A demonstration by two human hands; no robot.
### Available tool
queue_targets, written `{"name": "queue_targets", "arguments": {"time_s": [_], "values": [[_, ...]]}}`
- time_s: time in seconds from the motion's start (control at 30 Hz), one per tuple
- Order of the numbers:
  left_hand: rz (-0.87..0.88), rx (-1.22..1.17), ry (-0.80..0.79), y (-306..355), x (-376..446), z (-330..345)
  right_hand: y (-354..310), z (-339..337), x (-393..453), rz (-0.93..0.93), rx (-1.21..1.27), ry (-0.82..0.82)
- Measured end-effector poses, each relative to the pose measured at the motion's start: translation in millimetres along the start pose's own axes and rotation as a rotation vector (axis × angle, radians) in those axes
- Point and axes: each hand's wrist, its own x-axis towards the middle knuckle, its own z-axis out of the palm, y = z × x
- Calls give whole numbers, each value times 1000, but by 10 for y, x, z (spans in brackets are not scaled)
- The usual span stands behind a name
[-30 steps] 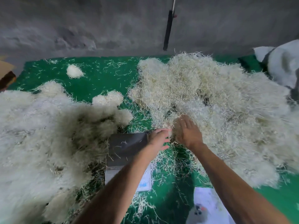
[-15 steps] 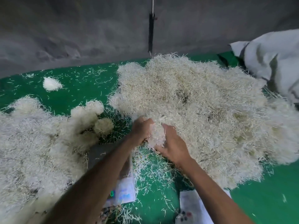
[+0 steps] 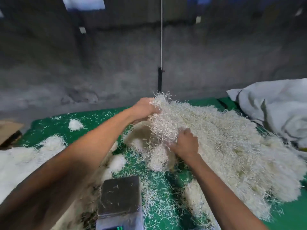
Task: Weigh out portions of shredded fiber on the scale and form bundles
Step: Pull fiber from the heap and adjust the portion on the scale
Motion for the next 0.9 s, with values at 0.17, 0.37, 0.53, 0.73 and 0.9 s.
{"name": "queue_targets", "arguments": {"time_s": [0.17,0.37,0.53,0.73,0.9], "values": [[-54,-194,64,485,23,115,-465,-511,114,-85,477,239],[266,636,-104,787,-111,-90,-157,-634,382,-68,-46,249],[209,1398,93,668,48,-128,-18,-757,532,-131,-76,309],[219,1232,359,995,319,-442,-217,-585,174,-207,104,170],[-35,666,531,920,475,-424,-119,-716,229,-196,116,216]]}}
